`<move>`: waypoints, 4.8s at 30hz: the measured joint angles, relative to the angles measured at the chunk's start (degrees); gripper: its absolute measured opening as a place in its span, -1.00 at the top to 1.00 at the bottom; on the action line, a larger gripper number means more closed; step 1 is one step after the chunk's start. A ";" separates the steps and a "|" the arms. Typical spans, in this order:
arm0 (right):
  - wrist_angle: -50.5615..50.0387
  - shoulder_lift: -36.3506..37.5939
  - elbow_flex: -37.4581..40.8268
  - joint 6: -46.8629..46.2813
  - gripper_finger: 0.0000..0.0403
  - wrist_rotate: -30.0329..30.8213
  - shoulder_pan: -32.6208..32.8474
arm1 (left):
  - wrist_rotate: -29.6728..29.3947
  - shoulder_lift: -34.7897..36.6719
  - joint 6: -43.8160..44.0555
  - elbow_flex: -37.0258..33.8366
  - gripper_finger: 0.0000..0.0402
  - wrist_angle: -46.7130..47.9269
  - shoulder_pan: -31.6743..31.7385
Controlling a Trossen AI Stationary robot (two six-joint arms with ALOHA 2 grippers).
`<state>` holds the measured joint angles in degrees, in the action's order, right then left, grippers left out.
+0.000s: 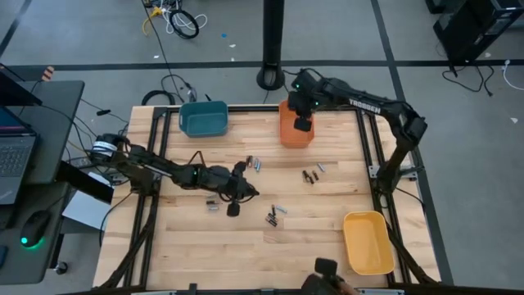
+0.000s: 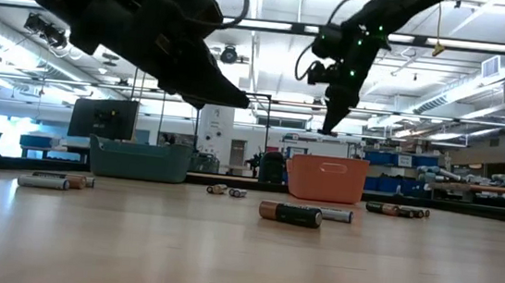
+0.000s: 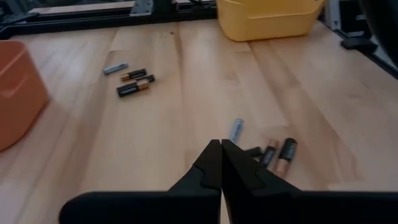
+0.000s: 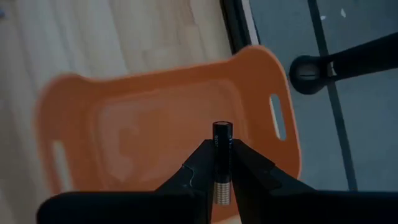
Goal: Sort batteries
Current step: Put the small black battery into the orange bin, then put the silver battery into the yellow bin
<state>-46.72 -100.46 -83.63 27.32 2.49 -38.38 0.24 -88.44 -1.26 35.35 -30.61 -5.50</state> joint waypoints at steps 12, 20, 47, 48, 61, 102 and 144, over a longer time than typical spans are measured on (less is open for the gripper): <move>-3.49 -10.32 -6.85 6.81 0.74 -1.64 -0.91 | 5.02 0.00 -1.37 0.00 0.97 -0.94 6.00; -4.43 -17.28 -8.16 8.67 0.74 -4.43 -1.26 | 5.17 0.00 -3.02 0.00 0.97 -1.31 9.79; -3.02 -24.01 -8.29 9.74 0.52 -2.72 -2.86 | 7.60 0.00 -4.74 0.00 0.97 -1.22 15.26; -3.01 -24.01 -8.29 9.73 0.48 -2.31 -2.59 | 7.60 0.00 -4.74 0.00 0.97 -1.25 15.26; -16.11 -23.85 -23.26 6.94 0.16 -1.46 0.85 | 7.60 0.00 -5.86 0.00 0.97 -2.09 15.26; 9.56 34.56 34.43 -40.09 0.95 3.33 28.83 | 7.23 0.00 -7.50 0.00 0.97 -7.72 15.26; 5.34 17.04 41.54 -60.68 0.33 4.45 21.93 | 5.76 0.00 -7.40 0.00 0.97 -6.73 15.26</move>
<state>-41.39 -83.42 -42.09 -33.36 6.93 -16.45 6.00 -88.44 -8.66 35.35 -37.34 9.76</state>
